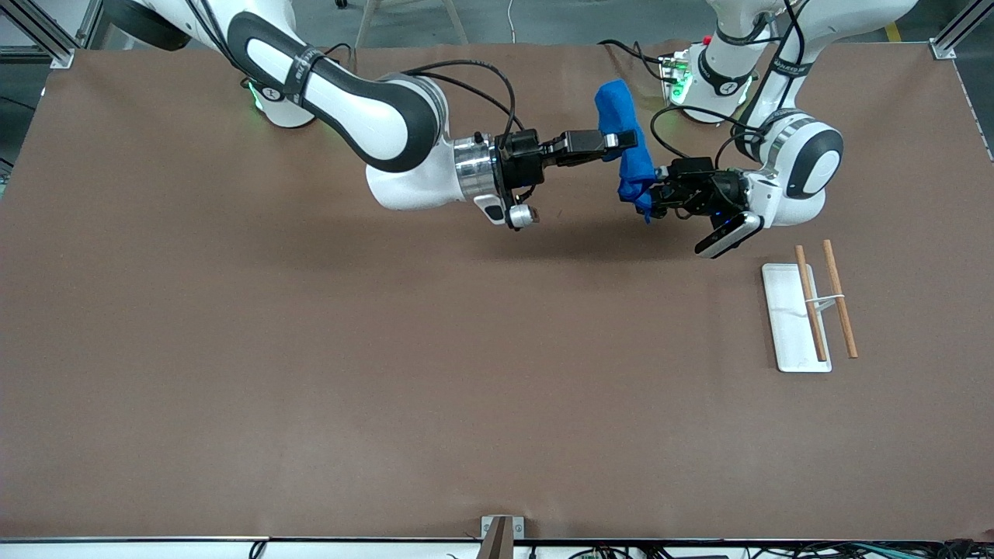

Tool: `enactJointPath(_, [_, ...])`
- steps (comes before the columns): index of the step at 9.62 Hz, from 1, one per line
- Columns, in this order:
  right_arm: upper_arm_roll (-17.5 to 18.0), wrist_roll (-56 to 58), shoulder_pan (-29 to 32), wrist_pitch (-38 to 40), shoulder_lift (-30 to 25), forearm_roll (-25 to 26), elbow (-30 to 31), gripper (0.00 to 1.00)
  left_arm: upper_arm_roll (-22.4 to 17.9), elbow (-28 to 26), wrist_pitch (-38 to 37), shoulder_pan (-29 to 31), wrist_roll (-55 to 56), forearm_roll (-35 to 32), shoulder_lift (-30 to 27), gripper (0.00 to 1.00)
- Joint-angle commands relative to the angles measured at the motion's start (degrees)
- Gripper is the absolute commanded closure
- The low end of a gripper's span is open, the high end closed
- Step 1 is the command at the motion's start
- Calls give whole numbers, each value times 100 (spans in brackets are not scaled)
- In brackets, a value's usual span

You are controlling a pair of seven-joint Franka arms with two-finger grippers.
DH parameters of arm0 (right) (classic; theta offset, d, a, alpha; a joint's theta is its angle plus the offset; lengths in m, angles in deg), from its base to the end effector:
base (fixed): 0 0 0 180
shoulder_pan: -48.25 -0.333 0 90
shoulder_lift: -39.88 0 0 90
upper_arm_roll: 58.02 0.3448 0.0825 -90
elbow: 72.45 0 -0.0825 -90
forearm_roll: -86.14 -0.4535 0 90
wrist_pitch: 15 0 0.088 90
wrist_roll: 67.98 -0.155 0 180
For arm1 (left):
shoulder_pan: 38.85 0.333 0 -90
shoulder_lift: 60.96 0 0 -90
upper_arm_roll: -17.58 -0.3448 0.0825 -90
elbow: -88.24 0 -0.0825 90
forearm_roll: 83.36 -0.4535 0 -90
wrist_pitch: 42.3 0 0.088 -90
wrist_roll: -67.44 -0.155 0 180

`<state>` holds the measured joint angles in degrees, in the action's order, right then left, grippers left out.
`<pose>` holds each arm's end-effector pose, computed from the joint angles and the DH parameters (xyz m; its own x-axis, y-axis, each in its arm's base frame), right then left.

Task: Right arm passes towel to left arm to hang
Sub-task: 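Grasp the hanging towel with the left gripper beside the right gripper, then open the right gripper and pull the towel away with the left gripper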

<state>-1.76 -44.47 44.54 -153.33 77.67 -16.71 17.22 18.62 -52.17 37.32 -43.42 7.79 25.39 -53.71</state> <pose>0.5161 0.6452 0.4571 0.9038 0.1444 -0.4028 -0.4224 0.1500 -0.8939 0.4967 -0.2089 0.3054 0.9950 0.0946 0.0324 -0.0612 0.3193 0.9457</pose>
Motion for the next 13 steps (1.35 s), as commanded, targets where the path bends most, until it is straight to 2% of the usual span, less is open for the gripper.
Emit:
enactJointPath(1, [-11, 154, -68, -28, 52, -270, -125, 99, -103, -110, 2, 114, -48, -467, 49, 100])
enactJointPath(2, [-11, 154, -77, -45, 52, -270, -134, 99, -208, -66, 2, 114, 48, -573, 49, 100])
enactJointPath(4, [-11, 93, -94, -368, 52, -314, -178, 98, -576, 162, -33, 105, 459, -1414, -4, 100])
enactJointPath(5, [-2, 84, -77, -492, 44, -314, -187, 93, -674, 302, -68, 114, 749, -1696, -13, 100])
enactJointPath(6, [-2, 84, -77, -711, -52, -305, -152, 1, -745, 417, -69, 105, 926, -1865, -13, 100])
enactJointPath(7, [59, 102, -94, -1427, -97, -236, -195, 0, -772, 514, -60, 105, 998, -2023, -13, 100])
enactJointPath(8, [103, 93, -42, -1773, -114, -226, -230, 0, -902, 680, -51, 97, 1120, -2251, -13, 100])
enactJointPath(9, [60, 93, 80, -1794, -167, 0, -39, 0, -991, 951, -51, 97, 1321, -2688, 5, 100])
enactJointPath(11, [-132, 58, 493, -1594, -238, 1323, 287, 0, -1097, 1243, -51, 70, 1639, -3462, -4, 100])
enactJointPath(13, [-1209, 58, 459, -971, -316, 2265, 559, 0, -1088, 1873, -34, 53, 2060, -4401, 48, 100])
